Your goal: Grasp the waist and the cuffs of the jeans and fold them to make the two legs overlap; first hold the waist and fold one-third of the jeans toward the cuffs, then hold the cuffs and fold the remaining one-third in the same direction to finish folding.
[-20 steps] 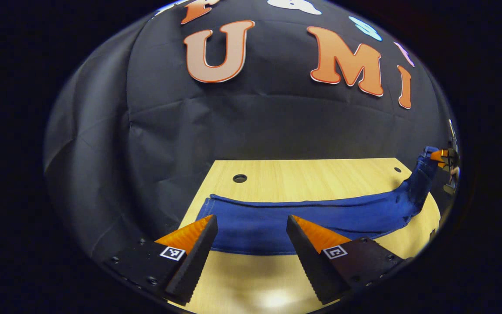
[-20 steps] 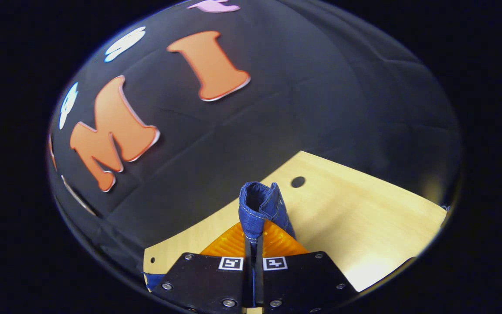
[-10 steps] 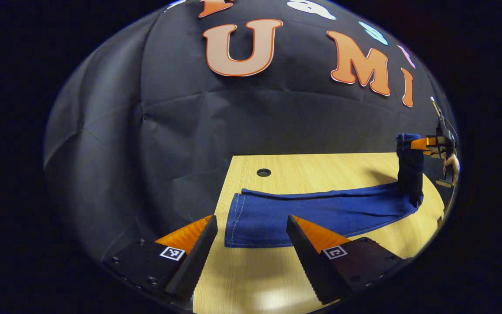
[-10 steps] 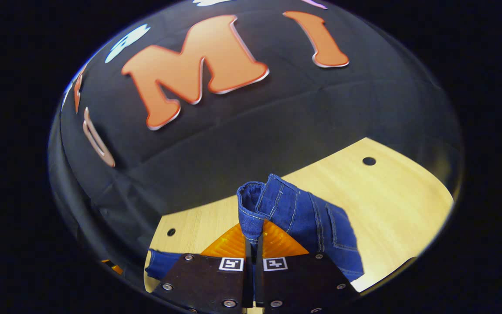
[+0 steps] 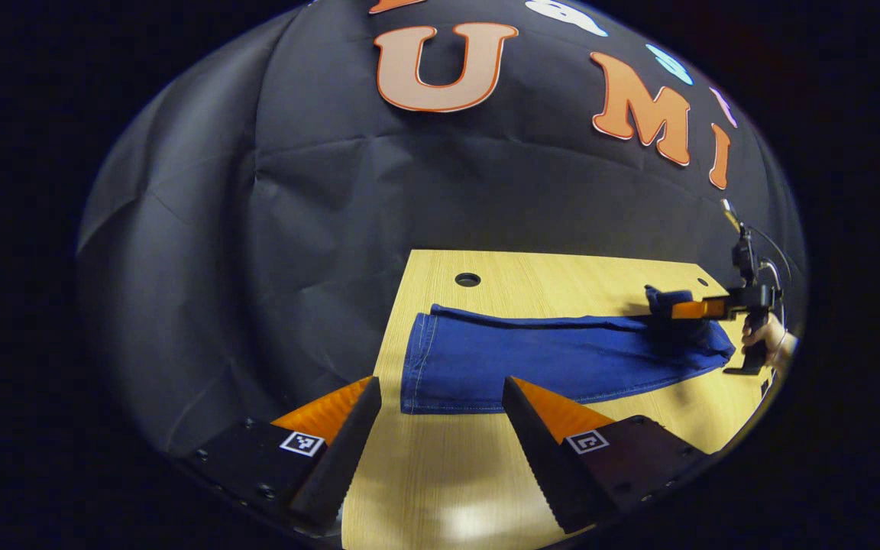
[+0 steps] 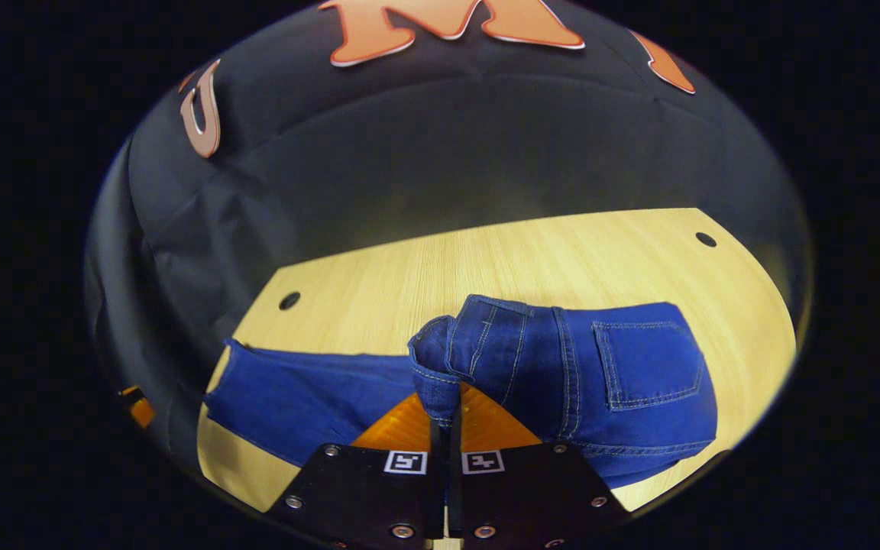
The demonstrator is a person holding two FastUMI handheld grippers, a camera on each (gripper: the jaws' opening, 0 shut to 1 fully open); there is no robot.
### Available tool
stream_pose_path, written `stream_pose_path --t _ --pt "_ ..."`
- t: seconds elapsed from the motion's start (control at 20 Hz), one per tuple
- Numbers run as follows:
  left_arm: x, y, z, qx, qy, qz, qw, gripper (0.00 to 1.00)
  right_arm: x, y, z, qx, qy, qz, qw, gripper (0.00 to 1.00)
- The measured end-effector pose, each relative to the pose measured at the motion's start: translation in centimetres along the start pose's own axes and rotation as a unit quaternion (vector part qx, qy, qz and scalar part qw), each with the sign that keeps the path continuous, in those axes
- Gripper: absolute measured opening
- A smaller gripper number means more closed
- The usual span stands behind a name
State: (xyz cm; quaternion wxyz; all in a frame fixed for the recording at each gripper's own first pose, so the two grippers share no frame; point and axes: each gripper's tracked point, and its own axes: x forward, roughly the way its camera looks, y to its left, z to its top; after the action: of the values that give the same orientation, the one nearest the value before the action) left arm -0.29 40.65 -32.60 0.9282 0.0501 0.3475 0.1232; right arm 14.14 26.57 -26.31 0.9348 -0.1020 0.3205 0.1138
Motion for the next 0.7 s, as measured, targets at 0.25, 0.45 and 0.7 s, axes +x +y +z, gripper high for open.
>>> stream_pose_path --t 0.25,0.45,0.7 --pt "0.6 -0.4 -1.0 -0.032 0.011 -0.015 0.999 0.99 -0.1 3.9 -1.9 -0.013 0.007 0.071 0.997 0.27" --pt "1.4 -1.3 -2.2 -0.107 0.021 -0.027 0.994 0.96 -2.0 3.7 -1.6 -0.031 0.003 0.074 0.997 0.97" --pt "3.1 -1.1 -5.5 -0.269 0.054 -0.008 0.962 0.97 -5.6 0.8 2.3 -0.031 -0.027 0.067 0.997 0.98"
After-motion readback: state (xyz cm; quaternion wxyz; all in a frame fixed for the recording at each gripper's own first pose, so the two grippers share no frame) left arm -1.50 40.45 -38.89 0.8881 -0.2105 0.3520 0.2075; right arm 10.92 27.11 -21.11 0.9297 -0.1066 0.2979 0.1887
